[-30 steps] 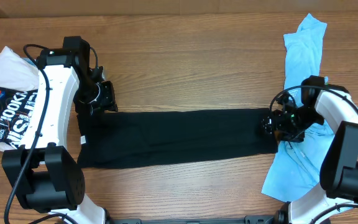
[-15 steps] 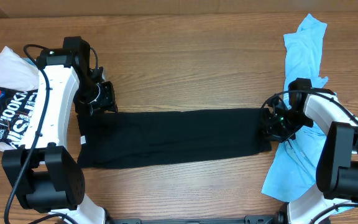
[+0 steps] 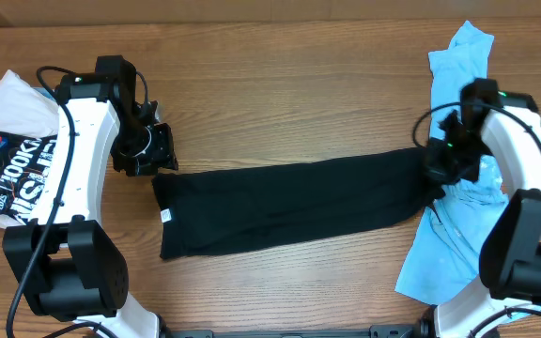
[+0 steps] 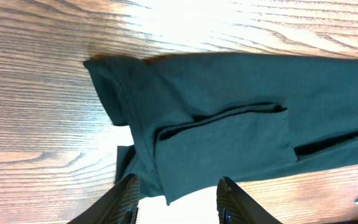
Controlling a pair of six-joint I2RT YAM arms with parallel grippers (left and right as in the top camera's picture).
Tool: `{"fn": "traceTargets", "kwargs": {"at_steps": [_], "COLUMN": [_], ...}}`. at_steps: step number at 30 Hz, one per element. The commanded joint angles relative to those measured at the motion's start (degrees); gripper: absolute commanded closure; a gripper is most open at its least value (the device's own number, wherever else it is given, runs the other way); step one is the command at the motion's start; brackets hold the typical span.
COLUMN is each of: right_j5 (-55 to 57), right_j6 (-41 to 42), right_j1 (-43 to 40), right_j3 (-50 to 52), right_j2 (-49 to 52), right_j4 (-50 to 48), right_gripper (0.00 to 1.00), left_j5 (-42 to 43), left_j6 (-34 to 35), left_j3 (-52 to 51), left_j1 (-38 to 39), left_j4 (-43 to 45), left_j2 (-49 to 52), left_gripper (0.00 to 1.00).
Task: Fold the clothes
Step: 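Fold the strip's right end leftward over itself with the right gripper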
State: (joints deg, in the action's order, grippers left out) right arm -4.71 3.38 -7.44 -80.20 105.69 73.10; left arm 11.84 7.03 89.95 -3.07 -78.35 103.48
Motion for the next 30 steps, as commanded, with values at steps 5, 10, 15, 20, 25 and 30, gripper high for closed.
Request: {"fn": "traceTargets", "kwargs": {"at_steps": [5, 10, 15, 20, 25, 30], "right_j5": [0.85, 0.83, 0.83, 0.79, 0.76, 0.87], "right_j6": [0.76, 1.03, 1.18, 1.18, 1.18, 1.16], "right_j1": [20.68, 32.11, 39.71, 42.69, 43.06, 42.95], "right_j3": [-1.92, -1.86, -1.16, -1.16, -1.16, -1.16], "right_j2": [-0.57, -0.09, 0.96, 1.01, 1.01, 1.01], "right_j4": [-0.42, -3.48, -6.08, -6.58, -6.36, -6.47], "right_gripper": [0.96, 0.95, 0.93, 0.88, 0.57, 0.55], "left_j5": [0.92, 0.92, 0.90, 0.90, 0.90, 0.90], "left_j6": [-1.25, -1.27, -1.27, -1.29, -1.29, -1.27], "left_j3": [0.92, 0.92, 0.92, 0.92, 0.92, 0.92], "left_j1": [0.00, 0.00, 0.00, 0.00, 0.00, 0.00], "left_j4": [-0.11, -0.28, -0.46, -0.50, -0.59, -0.70], "left_j2": [-1.42, -1.42, -1.42, -1.42, -1.42, -1.42], "left_gripper": [0.56, 0.56, 0.56, 0.56, 0.56, 0.56]}}
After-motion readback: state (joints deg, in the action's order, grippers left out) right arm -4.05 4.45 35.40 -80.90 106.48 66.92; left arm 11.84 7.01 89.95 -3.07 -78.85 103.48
